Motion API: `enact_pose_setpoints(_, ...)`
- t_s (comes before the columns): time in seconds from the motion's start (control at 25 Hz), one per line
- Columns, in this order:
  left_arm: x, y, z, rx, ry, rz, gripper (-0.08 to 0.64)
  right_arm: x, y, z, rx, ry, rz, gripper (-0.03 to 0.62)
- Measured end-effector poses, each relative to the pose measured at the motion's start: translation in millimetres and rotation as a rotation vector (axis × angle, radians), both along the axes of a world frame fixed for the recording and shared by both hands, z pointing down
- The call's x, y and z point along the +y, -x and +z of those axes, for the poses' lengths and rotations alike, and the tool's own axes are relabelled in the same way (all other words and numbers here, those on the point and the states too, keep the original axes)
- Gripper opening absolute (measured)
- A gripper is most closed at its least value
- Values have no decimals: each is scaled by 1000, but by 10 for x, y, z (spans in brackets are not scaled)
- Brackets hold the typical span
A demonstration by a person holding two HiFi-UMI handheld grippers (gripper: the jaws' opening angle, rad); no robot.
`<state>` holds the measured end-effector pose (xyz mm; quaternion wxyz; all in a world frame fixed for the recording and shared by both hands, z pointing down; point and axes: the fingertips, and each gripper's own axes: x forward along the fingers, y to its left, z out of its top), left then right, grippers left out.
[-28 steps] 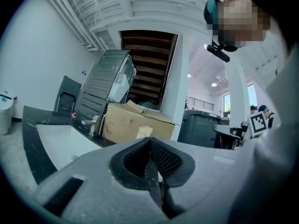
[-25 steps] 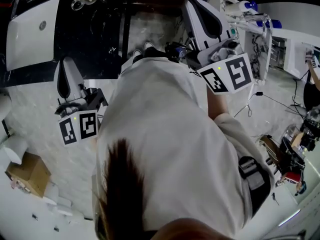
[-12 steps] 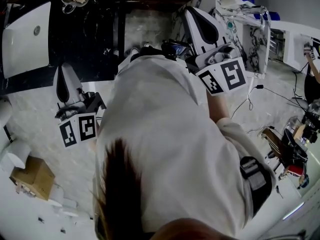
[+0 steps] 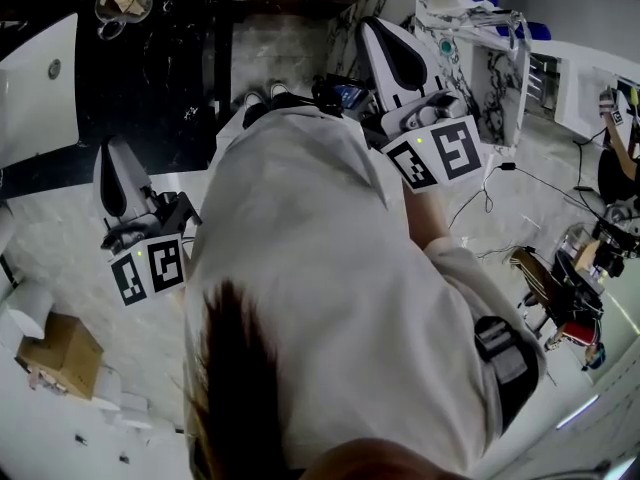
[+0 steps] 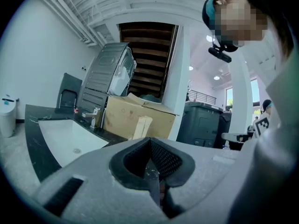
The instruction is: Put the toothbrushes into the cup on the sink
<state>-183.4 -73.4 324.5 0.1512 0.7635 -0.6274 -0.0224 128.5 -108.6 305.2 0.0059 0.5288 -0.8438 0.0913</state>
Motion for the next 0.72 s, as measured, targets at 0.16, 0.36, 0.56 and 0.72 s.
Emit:
enact_pose_setpoints(0.16,-38,-77,-54,5,-10,-2,15,-59,-21,12,3,4,-19,14)
enact_pose_setpoints(0.36,-61,-74,-56,1,-6,-16,15,-125,-39,43,9,13,-32,14)
enact_pose_setpoints(0.56,-76,-79,-74,-9,-5,-26,15,-189,-78,47,10,10,-33,14)
enact_pose_setpoints(0.72,-119,-83,-82,-22,-4,-21,15,-222,-83,48,8,8,-28,14)
